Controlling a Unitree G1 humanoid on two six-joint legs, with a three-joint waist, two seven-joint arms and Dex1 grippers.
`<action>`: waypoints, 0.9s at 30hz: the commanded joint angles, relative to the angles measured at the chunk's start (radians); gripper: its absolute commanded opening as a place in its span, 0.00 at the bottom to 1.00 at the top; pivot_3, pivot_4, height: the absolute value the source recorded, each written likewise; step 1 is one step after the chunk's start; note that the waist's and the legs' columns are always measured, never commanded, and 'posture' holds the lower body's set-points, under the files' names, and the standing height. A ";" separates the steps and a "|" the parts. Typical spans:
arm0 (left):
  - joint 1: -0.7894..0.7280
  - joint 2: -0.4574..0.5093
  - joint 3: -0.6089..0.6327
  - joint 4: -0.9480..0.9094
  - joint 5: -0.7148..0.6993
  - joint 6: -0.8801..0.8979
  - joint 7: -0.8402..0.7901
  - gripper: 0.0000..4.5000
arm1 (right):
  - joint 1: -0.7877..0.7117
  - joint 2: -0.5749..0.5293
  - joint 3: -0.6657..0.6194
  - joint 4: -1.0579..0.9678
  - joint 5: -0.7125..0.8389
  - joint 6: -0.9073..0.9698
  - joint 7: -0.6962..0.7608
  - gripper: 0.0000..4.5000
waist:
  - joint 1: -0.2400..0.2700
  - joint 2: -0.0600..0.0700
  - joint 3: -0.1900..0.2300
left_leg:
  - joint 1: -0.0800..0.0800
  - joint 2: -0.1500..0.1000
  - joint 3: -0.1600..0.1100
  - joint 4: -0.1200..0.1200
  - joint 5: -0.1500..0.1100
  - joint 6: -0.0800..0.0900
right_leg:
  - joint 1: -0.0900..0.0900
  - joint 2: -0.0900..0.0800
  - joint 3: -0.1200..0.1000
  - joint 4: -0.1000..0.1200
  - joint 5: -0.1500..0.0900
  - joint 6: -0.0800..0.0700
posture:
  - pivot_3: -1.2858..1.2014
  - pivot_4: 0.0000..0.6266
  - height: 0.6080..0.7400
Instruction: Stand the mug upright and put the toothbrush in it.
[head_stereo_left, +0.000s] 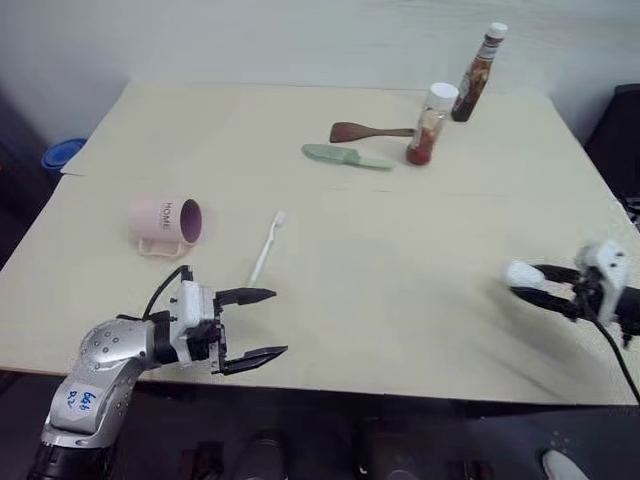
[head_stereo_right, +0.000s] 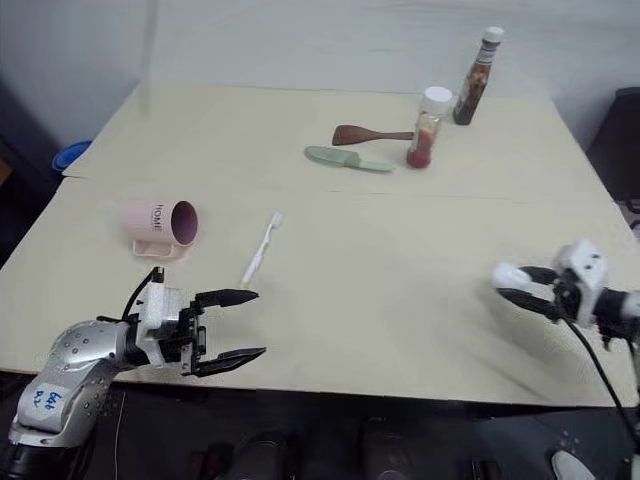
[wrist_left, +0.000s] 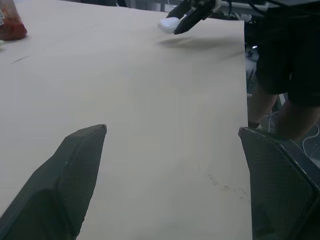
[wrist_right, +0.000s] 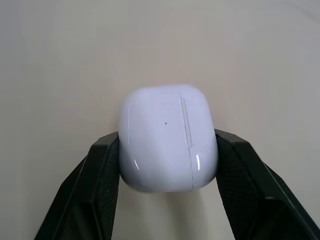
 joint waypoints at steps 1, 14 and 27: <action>-0.025 0.002 0.003 -0.004 -0.001 -0.017 0.003 1.00 | -0.037 0.015 -0.039 0.087 -0.001 -0.057 -0.063 0.51 | -0.007 0.000 0.001 | 0.002 0.000 0.002 0.000 0.000 0.000 | 0.000 0.000 0.001 0.001 0.000 0.000 | 0.52 0.24 1.00; 0.129 0.054 0.322 0.262 0.057 -0.217 0.067 1.00 | 0.040 0.127 -0.068 -0.293 0.156 -0.248 0.013 1.00 | -0.009 0.000 0.002 | 0.008 0.001 0.010 -0.004 0.000 0.001 | 0.001 0.000 0.003 0.001 0.002 0.003 | 0.52 0.24 1.00; 0.140 0.293 0.494 0.617 0.204 -0.336 0.135 1.00 | 0.370 0.418 0.265 -0.845 0.242 -0.198 0.084 1.00 | 0.026 -0.007 -0.001 | 0.006 -0.002 -0.002 -0.014 0.001 -0.002 | 0.001 -0.008 -0.003 -0.004 -0.001 -0.004 | 0.52 0.24 1.00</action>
